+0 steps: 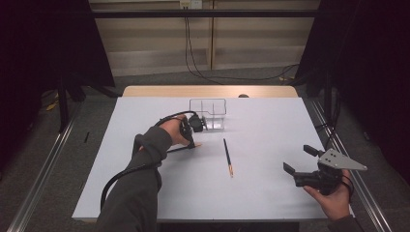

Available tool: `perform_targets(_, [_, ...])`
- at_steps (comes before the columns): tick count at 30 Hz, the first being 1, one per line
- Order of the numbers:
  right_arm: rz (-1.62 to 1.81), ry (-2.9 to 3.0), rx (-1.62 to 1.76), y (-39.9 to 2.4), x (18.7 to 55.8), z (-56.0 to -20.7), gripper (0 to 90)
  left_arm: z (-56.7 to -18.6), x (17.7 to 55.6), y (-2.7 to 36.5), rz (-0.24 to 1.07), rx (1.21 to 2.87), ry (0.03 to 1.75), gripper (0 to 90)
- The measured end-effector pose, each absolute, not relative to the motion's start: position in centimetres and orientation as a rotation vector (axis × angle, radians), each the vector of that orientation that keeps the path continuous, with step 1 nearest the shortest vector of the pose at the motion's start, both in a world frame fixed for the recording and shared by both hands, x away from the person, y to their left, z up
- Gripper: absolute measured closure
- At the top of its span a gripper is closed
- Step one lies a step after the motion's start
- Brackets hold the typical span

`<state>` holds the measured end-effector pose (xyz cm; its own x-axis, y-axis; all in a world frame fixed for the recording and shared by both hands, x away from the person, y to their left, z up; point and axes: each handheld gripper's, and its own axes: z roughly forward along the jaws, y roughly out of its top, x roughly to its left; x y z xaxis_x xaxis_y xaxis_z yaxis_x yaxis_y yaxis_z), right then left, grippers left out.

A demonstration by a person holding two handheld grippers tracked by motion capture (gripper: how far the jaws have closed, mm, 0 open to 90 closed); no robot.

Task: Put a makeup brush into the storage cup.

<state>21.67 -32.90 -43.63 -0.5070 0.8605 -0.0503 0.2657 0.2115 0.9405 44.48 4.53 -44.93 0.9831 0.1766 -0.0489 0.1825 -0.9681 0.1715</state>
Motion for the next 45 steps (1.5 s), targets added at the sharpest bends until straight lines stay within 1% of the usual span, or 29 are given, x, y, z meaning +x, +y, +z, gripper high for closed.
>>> perform_targets(5, [1.298, 1.898, 1.046, -33.0, 21.8, -43.7, 4.4, -44.9, 44.7, 4.8, -0.079, 2.936, 0.317, 84.4])
perform_targets(24, [1.296, 1.894, 1.051, -33.0, 21.7, -43.7, 4.3, -44.8, 44.7, 4.9, -0.068, 2.904, 0.425, 84.3])
perform_targets(27, [1.291, 1.889, 1.055, -33.0, 21.7, -43.7, 4.3, -44.7, 44.8, 5.0, -0.094, 2.905, 0.438, 84.3])
perform_targets(31, [1.297, 1.893, 1.049, -33.0, 21.8, -43.8, 4.3, -44.3, 44.9, 5.1, -0.083, 2.869, 0.465, 84.3])
perform_targets(32, [1.299, 1.897, 1.052, -33.0, 21.8, -43.7, 4.3, -44.1, 45.0, 5.2, -0.110, 2.867, 0.460, 84.3])
perform_targets(38, [1.292, 1.893, 1.058, -33.0, 21.7, -43.7, 4.3, -43.6, 45.0, 5.3, -0.046, 2.793, 0.507, 84.3])
perform_targets(40, [1.292, 1.891, 1.051, -33.0, 21.7, -43.7, 4.3, -43.3, 45.1, 5.4, -0.062, 2.760, 0.518, 84.3])
perform_targets(45, [1.291, 1.891, 1.055, -33.0, 21.7, -43.7, 4.3, -42.8, 45.2, 5.6, -0.023, 2.694, 0.532, 84.3])
